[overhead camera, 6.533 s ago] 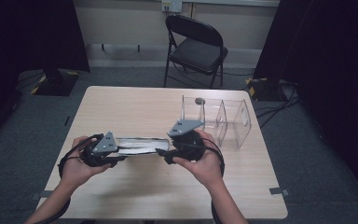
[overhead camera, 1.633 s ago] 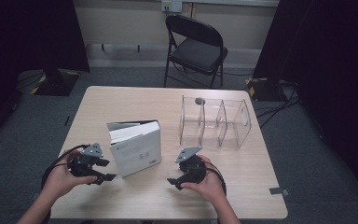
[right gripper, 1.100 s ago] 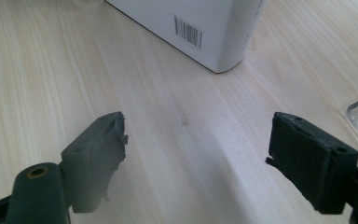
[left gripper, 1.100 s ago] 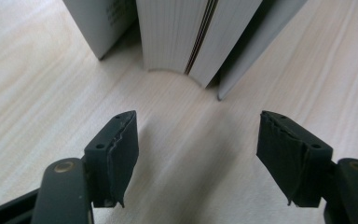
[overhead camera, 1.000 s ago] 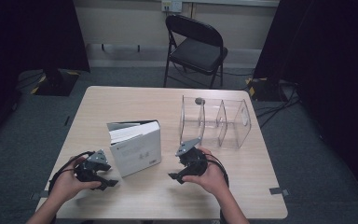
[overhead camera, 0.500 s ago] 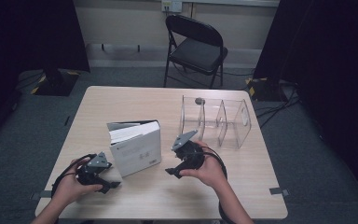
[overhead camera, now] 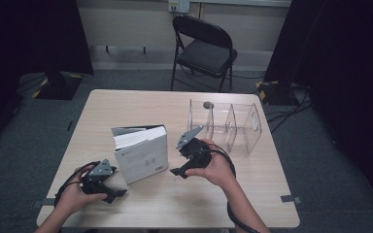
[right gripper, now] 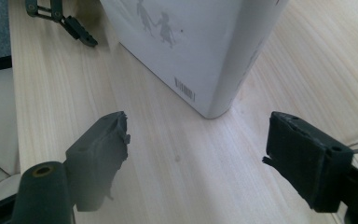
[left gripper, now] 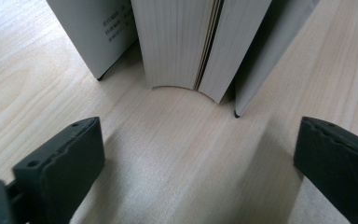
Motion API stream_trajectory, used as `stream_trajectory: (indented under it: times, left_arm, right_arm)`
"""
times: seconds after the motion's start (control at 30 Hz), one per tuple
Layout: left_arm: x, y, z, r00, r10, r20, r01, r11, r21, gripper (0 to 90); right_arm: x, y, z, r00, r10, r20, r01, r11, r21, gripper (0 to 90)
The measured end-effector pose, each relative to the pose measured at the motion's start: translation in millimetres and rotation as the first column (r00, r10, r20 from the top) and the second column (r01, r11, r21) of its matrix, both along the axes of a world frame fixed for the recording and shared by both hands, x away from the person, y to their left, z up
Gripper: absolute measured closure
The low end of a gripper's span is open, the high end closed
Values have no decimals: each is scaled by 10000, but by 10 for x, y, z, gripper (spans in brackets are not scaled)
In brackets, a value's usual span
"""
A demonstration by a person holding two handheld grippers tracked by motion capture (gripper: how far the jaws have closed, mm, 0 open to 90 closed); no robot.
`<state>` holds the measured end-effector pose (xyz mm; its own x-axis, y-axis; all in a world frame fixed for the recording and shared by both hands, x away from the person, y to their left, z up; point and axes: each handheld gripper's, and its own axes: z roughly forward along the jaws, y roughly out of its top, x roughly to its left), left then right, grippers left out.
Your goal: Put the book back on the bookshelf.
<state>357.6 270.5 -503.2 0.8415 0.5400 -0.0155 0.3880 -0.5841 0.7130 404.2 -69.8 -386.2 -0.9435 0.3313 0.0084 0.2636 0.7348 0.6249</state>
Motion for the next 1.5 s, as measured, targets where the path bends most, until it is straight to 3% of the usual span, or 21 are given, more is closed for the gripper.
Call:
stream_trajectory:
  times: [0.23, 0.33, 0.7, 0.9, 1.5]
  left_arm:
    - [7, 9, 7, 9999, -147, 2, 147, 9998, 164, 0]
    - [0, 2, 1, 10000, -12, 30, 12, 10000, -18, 0]
    - [0, 1, 0, 10000, -7, 37, 7, 10000, -28, 0]
    - [0, 2, 3, 10000, -11, 22, 11, 10000, 17, 0]
    - [0, 0, -1, 10000, -7, 36, 8, 10000, -41, 0]
  right_arm:
    - [61, 77, 94, 9998, 198, 100, -197, 9997, -124, 193]
    - [77, 116, 133, 9997, 253, 72, -251, 9994, -220, 192]
    - [150, 203, 270, 9992, 368, 120, -368, 9993, -34, 191]
    - [194, 258, 363, 9986, 496, 177, -493, 9987, -160, 191]
    - [319, 406, 472, 9974, 661, 279, -649, 9970, -422, 190]
